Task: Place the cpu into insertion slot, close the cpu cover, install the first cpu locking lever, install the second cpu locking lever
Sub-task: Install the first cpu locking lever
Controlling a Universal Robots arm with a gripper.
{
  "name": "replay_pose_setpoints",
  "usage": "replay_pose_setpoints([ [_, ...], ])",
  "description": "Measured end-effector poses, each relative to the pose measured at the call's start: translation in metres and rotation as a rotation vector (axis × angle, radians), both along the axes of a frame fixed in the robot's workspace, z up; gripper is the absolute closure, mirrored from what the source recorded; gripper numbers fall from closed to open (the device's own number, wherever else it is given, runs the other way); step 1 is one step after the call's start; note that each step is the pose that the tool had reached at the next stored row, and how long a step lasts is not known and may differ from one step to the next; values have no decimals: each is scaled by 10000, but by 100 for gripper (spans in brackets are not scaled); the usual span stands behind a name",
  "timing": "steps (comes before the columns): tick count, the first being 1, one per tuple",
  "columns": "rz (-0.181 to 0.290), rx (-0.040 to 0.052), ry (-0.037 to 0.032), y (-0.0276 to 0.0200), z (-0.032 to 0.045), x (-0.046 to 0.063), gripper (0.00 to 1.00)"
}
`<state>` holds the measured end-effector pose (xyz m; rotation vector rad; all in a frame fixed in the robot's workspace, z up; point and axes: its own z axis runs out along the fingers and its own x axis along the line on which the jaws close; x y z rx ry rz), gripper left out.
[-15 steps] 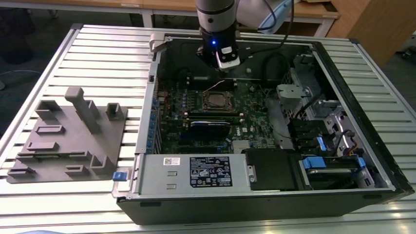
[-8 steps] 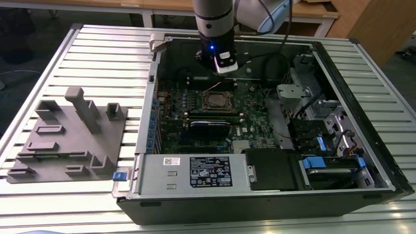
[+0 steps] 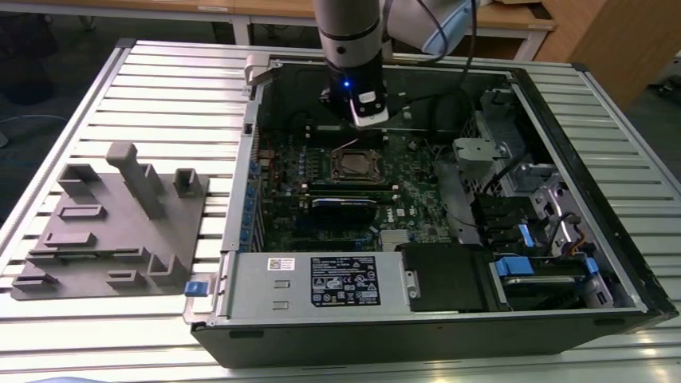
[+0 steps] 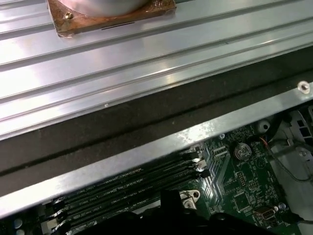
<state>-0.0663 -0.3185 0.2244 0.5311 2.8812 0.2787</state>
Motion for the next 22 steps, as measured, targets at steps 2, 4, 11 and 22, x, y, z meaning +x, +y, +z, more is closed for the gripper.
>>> replay_pose_setpoints([
  [2,-75,0,0,0,-23,0,89],
  [4,-158,-1,0,7,-44,-1,89],
  [11,-660,0,-1,55,-99,0,89],
  [22,-1265,-1,0,86,-171,-35,89],
])
